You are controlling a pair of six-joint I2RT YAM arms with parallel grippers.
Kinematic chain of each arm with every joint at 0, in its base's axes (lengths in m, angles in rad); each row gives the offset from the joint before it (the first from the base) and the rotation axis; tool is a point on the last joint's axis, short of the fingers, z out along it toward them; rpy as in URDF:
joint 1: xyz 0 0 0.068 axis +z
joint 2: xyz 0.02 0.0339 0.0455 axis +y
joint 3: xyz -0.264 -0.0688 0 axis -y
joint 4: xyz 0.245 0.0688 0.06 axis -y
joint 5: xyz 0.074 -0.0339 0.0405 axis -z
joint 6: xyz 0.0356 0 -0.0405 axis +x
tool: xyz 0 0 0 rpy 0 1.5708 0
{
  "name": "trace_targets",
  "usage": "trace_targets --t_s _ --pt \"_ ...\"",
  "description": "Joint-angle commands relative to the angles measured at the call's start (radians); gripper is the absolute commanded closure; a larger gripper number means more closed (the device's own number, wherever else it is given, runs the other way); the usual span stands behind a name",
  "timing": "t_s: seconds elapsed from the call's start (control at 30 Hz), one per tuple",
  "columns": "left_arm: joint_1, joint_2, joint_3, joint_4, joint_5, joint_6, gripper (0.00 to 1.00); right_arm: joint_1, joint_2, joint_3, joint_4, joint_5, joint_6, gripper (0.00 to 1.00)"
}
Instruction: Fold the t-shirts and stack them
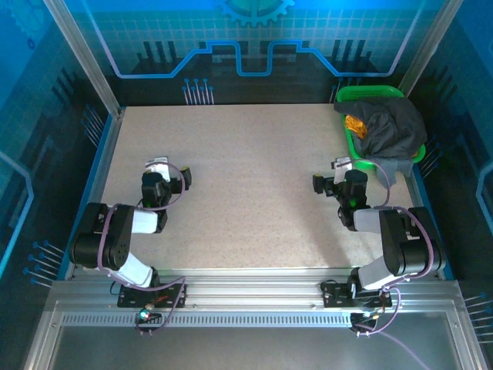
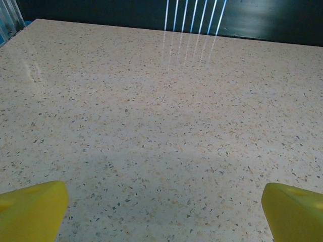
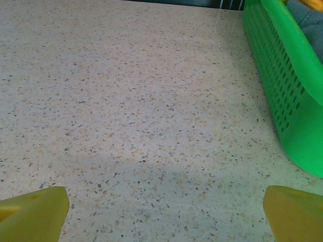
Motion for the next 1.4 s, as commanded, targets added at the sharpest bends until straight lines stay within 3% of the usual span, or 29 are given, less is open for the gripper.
trace_targets --t_s 0.0,0.1,0.17,0.2,0.23,0.27,0.3,0.33,0.37,0.43,0.57,0.67,0.93,1.03,1.13,1.23,1.37 --pt "-0.047 -0.089 -0.056 0.041 -0.123 0.052 0.01 0.057 -0.113 0.119 -0.22 0.139 -0.016 0.0" --pt "-0.176 -0.346 0.037 -0.234 -0.317 0.104 0.01 0.131 -0.244 0.281 -0.378 0.262 -0.023 0.0" --pt "-0.223 -0.433 0.183 -0.387 -0.335 0.071 0.01 0.153 -0.287 0.487 -0.559 0.295 0.084 0.0" --pt "-0.232 -0.433 0.265 -0.453 -0.369 -0.013 0.01 0.13 -0.273 0.609 -0.711 0.25 0.197 0.0" --pt "-0.229 -0.43 0.375 -0.624 -0.388 -0.179 0.01 0.092 -0.233 0.77 -0.923 0.165 0.328 0.0" --pt "-0.224 -0.429 0.503 -0.902 -0.397 -0.379 0.01 0.066 -0.181 0.916 -1.129 0.174 0.47 0.0" --pt "-0.219 -0.418 0.595 -1.071 -0.407 -0.501 0.01 0.045 -0.125 1.011 -1.228 0.175 0.522 0.0" --pt "-0.185 -0.392 0.645 -1.107 -0.372 -0.583 0.01 0.027 -0.079 1.091 -1.285 0.149 0.509 0.0" --pt "-0.132 -0.36 0.689 -1.11 -0.221 -0.634 0.01 0.021 -0.022 1.188 -1.372 0.218 0.524 0.05" --pt "-0.1 -0.274 0.816 -1.183 -0.067 -0.714 0.01 0.008 0.036 1.276 -1.446 0.319 0.568 0.1" --pt "-0.192 -0.111 1.058 -1.29 0.095 -0.647 0.01 -0.066 0.115 1.326 -1.45 0.382 0.626 0.08" --pt "-0.271 -0.061 1.13 -1.3 0.196 -0.613 0.03 -0.138 0.2 1.372 -1.462 0.379 0.662 0.06" --pt "-0.379 -0.079 1.045 -1.192 0.392 -0.666 0.21 -0.295 0.34 1.284 -1.268 0.227 0.743 0.06" --pt "-0.393 -0.103 0.998 -1.166 0.419 -0.686 0.28 -0.333 0.412 1.301 -1.257 0.142 0.768 0.18" --pt "-0.394 -0.129 0.971 -1.169 0.422 -0.69 0.33 -0.348 0.442 1.289 -1.249 0.109 0.791 0.4" --pt "-0.394 -0.15 0.956 -1.172 0.414 -0.682 0.35 -0.348 0.426 1.24 -1.206 0.082 0.801 0.56" --pt "-0.394 -0.153 0.956 -1.18 0.411 -0.677 0.36 -0.35 0.384 1.162 -1.168 0.086 0.847 0.67"
